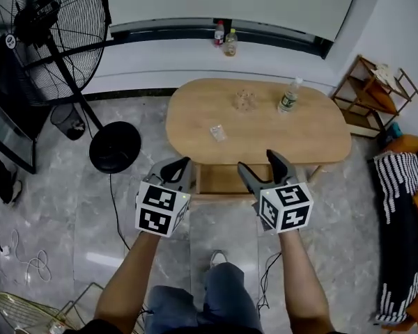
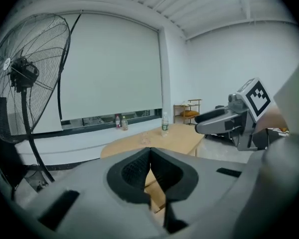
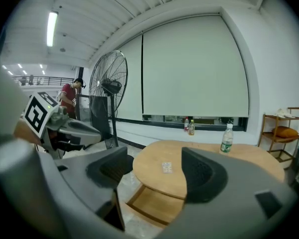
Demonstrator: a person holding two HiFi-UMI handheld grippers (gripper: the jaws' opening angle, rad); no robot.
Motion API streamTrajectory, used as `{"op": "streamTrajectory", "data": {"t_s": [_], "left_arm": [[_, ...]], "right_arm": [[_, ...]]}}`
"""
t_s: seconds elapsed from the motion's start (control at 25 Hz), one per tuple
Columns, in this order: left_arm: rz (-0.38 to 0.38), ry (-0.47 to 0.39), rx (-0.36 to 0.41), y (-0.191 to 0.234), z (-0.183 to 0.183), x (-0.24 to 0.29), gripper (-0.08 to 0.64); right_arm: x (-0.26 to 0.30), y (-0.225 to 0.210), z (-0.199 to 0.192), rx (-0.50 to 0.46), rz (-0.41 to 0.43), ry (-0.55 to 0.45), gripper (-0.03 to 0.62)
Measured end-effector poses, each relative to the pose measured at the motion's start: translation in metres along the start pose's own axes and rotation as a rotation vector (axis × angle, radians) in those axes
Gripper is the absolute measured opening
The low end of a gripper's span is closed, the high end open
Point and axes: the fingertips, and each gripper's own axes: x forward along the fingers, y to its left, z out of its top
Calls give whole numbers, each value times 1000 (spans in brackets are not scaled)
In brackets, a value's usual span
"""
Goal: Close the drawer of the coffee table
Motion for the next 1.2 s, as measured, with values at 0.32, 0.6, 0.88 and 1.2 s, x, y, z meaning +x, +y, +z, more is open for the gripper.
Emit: {"op": "streamTrajectory", "data": {"t_s": [0.32, 0.6, 0.88, 1.2], "left_arm": [[-59, -34, 39, -24, -104, 46, 5], [-71, -81, 45, -39, -183, 66, 5], [-106, -112, 43, -62, -227, 82, 5], [-144, -112, 59, -87, -258, 93, 5]], "right_arm": [[25, 1, -111, 4, -36, -43, 330], [39, 10, -194, 7, -55, -66, 332], [38, 9, -256, 54, -75, -89, 342], [47, 7, -314, 194, -75, -128, 356]]}}
